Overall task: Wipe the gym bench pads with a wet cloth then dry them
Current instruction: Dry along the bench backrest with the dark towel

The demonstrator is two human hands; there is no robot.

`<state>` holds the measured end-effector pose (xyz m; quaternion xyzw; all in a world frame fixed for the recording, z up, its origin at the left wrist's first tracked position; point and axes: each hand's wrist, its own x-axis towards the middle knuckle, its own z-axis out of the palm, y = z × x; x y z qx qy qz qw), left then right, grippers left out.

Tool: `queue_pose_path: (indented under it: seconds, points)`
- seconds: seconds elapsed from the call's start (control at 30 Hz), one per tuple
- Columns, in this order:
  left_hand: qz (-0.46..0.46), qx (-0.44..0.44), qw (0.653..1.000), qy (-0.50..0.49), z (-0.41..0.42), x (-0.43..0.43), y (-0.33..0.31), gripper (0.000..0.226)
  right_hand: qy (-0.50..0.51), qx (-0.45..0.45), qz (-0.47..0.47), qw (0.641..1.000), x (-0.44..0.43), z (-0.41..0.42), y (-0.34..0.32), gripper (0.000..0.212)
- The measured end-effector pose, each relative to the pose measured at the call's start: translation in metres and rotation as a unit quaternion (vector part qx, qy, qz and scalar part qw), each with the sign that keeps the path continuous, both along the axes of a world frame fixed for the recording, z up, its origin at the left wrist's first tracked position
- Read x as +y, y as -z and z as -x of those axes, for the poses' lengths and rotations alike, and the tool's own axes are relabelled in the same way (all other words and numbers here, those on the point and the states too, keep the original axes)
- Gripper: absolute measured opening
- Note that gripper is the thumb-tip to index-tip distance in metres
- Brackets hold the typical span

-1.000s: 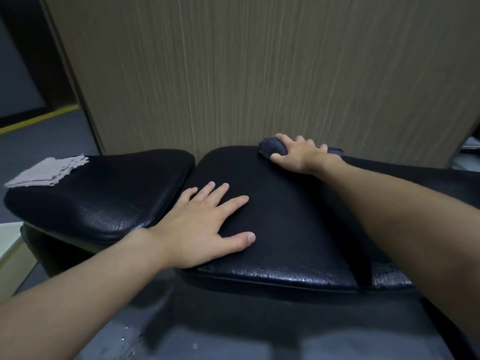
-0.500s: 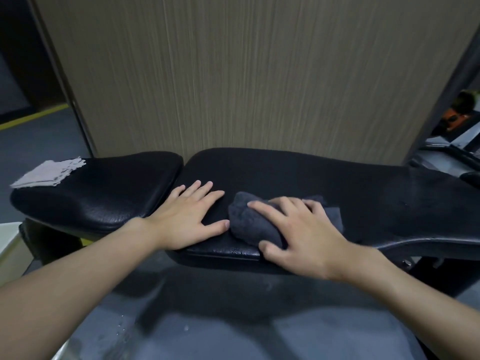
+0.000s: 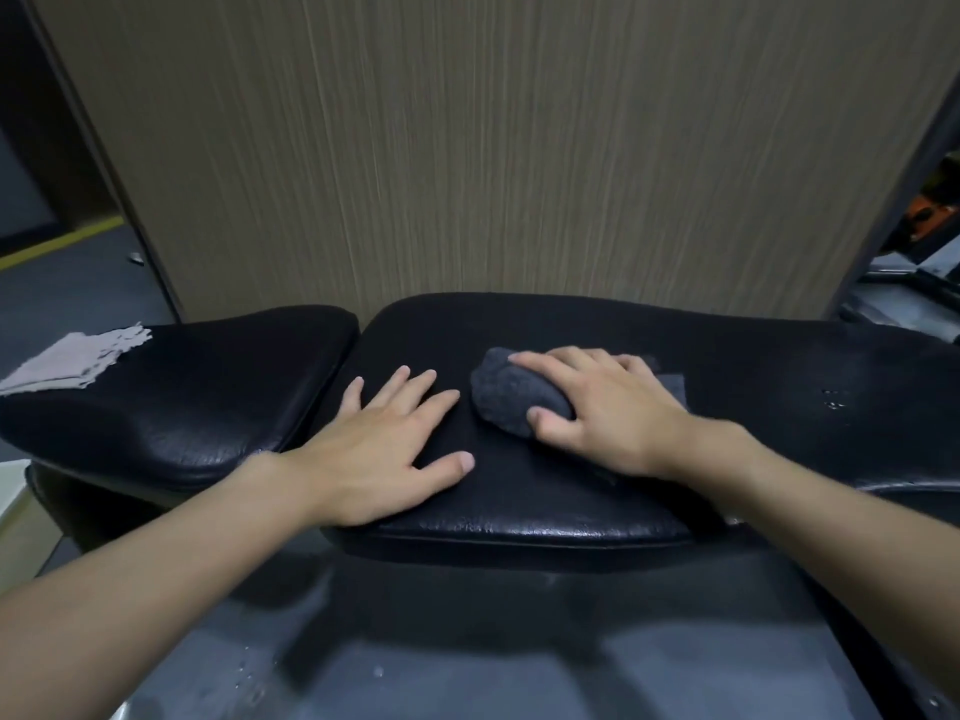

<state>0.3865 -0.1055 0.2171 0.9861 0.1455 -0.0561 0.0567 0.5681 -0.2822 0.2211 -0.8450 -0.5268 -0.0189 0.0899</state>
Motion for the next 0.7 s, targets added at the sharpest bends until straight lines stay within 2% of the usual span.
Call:
queue_pose_path:
  seconds: [0.17,0.4,0.57,0.7]
  points:
    - [-0.012,0.022,1.0,0.018,-0.018,-0.012,0.001,0.096,0.059,0.005,-0.003,0.998,0.049,-0.072,0.002,0.063]
    - [-0.026,0.015,1.0,0.01,-0.021,-0.01,0.009,0.096,0.142,0.037,0.0,0.989,0.091,-0.134,-0.004,0.062]
    - [-0.025,0.012,1.0,0.007,-0.021,-0.011,0.008,0.097,0.148,0.039,0.003,0.988,0.092,-0.13,-0.002,0.062]
    - [-0.02,0.003,1.0,0.006,-0.021,-0.012,0.007,0.096,0.113,0.02,-0.003,0.993,0.064,-0.094,-0.001,0.062]
